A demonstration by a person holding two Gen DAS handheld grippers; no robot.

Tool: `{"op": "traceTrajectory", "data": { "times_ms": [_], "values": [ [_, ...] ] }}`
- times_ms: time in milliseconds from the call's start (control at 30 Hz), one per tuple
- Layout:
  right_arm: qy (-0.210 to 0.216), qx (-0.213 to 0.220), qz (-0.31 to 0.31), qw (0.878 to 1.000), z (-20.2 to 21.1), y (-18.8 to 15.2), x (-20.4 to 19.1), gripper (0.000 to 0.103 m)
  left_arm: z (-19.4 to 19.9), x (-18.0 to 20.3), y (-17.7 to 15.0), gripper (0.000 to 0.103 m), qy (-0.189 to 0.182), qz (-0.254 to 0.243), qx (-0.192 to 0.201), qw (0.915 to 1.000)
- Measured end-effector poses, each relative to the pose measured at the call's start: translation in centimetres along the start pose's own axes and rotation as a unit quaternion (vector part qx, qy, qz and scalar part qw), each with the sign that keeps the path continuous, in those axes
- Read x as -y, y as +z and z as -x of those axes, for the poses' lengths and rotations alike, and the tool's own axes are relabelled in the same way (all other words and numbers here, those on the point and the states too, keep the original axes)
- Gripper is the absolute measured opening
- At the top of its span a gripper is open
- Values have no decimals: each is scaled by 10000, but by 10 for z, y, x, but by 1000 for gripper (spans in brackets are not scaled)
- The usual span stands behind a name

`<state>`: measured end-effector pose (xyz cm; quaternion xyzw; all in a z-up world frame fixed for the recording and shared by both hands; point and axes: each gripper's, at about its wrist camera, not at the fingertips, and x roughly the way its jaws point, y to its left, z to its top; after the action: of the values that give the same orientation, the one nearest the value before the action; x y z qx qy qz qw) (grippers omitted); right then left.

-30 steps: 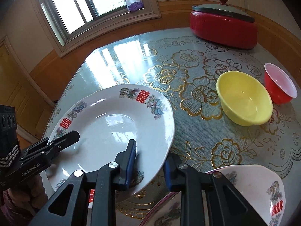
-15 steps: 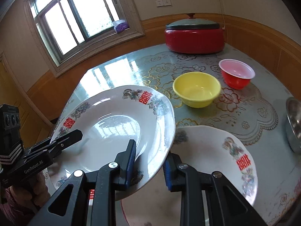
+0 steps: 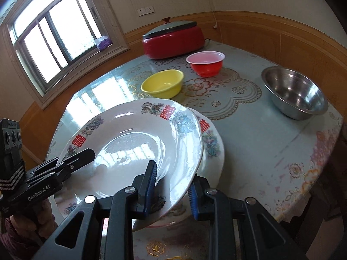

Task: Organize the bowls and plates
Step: 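Lift the smaller plate and carry it toward the plate stack, then lower the plate onto the stack and open both grippers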

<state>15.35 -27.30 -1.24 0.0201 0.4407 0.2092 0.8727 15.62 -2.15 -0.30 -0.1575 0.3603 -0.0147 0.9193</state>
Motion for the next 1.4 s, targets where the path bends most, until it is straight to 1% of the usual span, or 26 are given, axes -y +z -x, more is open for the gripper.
{"op": "traceTrajectory", "data": {
  "times_ms": [133,267,367,467,667,800,833,900,967,1067,1133,1167,1233,1300,1333,1400],
  "values": [
    [-109,-46,-88,9999,-3,-5,11,27,-14,6,-5,31,14,-25,-149,9999],
    [-120,-75,-83,9999,-10,-7,12,27,-23,5,-7,31,103,2,-215,9997],
    [-231,-42,92,9997,-15,-7,9,28,-30,1,-8,31,179,45,-289,9994],
    [-313,-13,219,9993,-19,-5,7,29,-32,1,-7,32,237,4,-264,9994],
    [-497,103,417,9978,-20,-3,5,32,-35,2,-6,34,234,-68,-312,9992],
    [-493,131,353,9981,-19,-2,8,32,-34,2,-4,39,93,-53,-485,9988],
    [-559,149,385,9976,-19,-2,7,32,-33,3,-4,40,98,-93,-522,9985],
    [-821,146,539,9951,-21,-3,4,33,-33,5,-4,41,75,-156,-582,9982],
    [-916,145,650,9936,-22,-7,3,33,-33,8,-5,41,113,-256,-593,9978],
    [-1045,255,867,9904,-19,-10,-5,33,-33,10,-4,42,191,-354,-649,9971],
    [-1138,220,965,9886,-20,-10,-9,33,-33,12,-3,45,322,-435,-660,9964],
    [-1205,224,1017,9872,-20,-11,-10,33,-32,13,-3,46,331,-448,-679,9961],
    [-1358,181,1091,9845,-22,-13,-12,33,-27,12,-5,53,275,-422,-671,9965],
    [-1363,157,1033,9851,-22,-14,-11,33,-21,11,-7,55,231,-389,-652,9968],
    [-1393,151,988,9852,-22,-14,-10,34,-18,10,-8,58,243,-381,-637,9969],
    [-1310,173,913,9870,-21,-13,-9,34,-17,5,-13,60,297,-295,-684,9968]
  ]
}}
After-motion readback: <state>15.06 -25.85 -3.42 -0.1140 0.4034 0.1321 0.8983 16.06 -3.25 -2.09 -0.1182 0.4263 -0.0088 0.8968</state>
